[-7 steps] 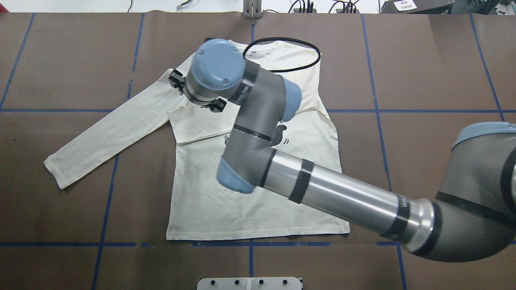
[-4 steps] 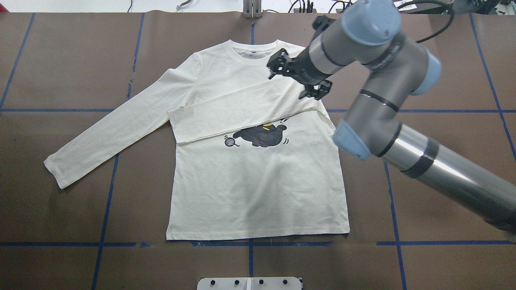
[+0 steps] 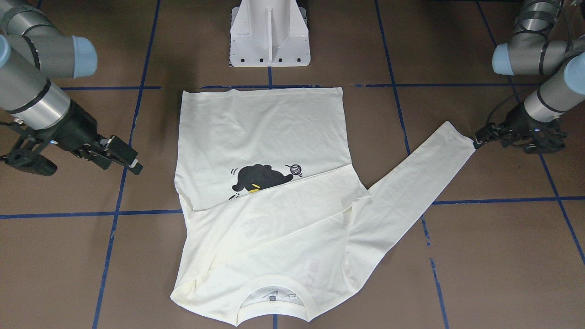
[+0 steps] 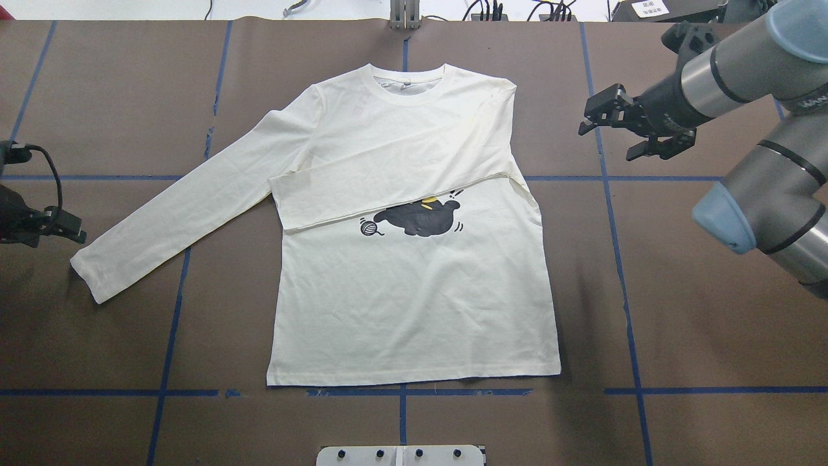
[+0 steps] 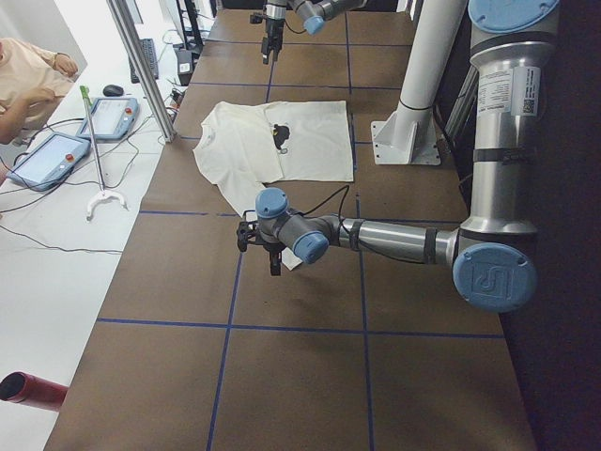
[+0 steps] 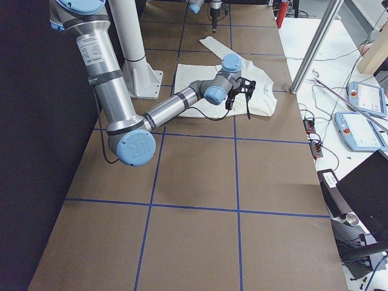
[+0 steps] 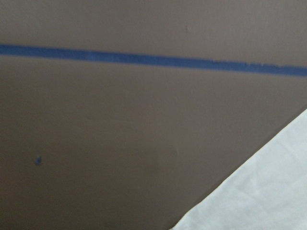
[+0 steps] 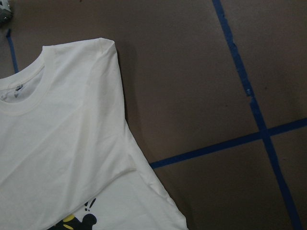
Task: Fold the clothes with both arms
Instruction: 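Release the sleeve and raise the right gripper while the left gripper grasps the other cuff, then fold the held sleeve across the chest with the left gripper, then release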
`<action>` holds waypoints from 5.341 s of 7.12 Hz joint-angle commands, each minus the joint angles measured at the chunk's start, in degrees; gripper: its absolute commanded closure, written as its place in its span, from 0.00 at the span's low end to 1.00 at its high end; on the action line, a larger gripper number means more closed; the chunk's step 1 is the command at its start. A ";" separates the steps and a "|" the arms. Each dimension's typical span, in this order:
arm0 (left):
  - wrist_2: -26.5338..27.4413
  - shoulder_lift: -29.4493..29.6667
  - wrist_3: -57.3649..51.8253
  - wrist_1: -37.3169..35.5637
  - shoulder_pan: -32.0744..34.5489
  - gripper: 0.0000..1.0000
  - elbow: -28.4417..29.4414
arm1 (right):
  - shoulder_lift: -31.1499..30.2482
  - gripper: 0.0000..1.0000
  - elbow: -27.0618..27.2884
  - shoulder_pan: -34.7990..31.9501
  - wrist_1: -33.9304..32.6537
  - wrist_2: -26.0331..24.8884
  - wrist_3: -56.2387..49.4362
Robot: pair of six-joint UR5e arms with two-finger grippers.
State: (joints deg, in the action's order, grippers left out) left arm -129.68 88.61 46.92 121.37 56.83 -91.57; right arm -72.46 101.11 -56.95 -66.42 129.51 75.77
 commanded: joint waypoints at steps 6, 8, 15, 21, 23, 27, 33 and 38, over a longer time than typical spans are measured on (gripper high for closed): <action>1.78 0.08 0.71 -0.17 -2.87 0.88 1.48 | -1.99 0.00 2.16 -0.88 -0.03 1.36 -1.77; 2.06 -0.01 1.06 -0.35 -2.87 1.00 1.23 | -2.07 0.00 2.42 -0.97 -0.03 1.97 -1.51; 2.23 -0.28 1.07 -0.52 -3.48 0.40 1.05 | -4.35 0.00 4.88 -1.06 -0.03 2.24 -1.51; -2.04 1.21 1.24 -0.61 -4.28 1.00 -2.79 | -5.41 0.00 5.76 -1.06 -0.03 2.68 -1.51; -5.05 9.23 14.75 -2.61 -4.88 1.00 -10.59 | -5.76 0.00 5.85 -1.40 -0.03 2.94 -1.59; 4.43 51.76 38.85 -12.04 -19.30 1.00 9.40 | -11.29 0.00 4.45 -8.96 -0.20 8.92 -13.15; 27.16 72.58 41.14 6.66 -26.33 0.94 42.07 | -14.55 0.00 4.88 -12.48 0.15 8.92 -17.50; 19.50 58.53 36.18 -3.40 -20.13 0.13 18.37 | -15.17 0.00 9.07 -3.75 0.59 0.79 -8.09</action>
State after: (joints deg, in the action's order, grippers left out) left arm -105.36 157.07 87.96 127.48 33.05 -55.64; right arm -87.44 107.94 -65.46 -65.84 134.67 61.78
